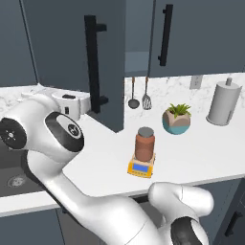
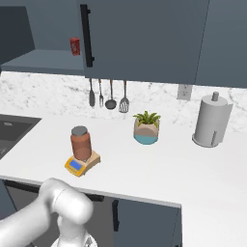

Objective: Pick the honey bottle and place it on the digital scale for weighing, and close the cabinet.

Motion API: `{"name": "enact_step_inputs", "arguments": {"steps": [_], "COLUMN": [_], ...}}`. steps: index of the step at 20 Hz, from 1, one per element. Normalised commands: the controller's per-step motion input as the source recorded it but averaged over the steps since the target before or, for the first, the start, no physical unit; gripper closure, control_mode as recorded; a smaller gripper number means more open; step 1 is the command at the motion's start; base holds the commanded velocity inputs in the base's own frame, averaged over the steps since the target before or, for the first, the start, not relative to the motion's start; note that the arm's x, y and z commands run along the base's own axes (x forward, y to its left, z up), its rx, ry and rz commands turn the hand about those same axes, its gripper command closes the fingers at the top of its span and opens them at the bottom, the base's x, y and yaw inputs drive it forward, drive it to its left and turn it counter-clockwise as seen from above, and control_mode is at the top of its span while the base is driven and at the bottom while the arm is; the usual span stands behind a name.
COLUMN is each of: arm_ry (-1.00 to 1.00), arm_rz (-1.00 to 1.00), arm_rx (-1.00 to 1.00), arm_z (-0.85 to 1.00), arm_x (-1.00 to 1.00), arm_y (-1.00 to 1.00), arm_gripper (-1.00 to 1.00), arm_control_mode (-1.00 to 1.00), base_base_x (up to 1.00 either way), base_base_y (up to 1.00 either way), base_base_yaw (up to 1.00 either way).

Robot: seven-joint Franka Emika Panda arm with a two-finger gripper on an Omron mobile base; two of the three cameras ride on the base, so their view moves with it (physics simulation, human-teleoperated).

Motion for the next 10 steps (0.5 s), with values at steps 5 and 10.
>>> {"name": "enact_step_inputs", "arguments": {"steps": [5, 10], "arm_ry": [-0.01, 0.07], "arm_rz": [0.16, 0.18], "arm_rx": [0.41, 0.22], "arm_z": [0.03, 0.00], "arm_x": [0.81, 0.99], "arm_y": [-0.99, -0.58], "arm_gripper": [-1.00, -1.00], "arm_control_mode": [-1.00, -1.00], "base_base_x": [0.00, 0.00], "base_base_y": [0.00, 0.00], "base_base_yaw": [0.00, 0.00]}}
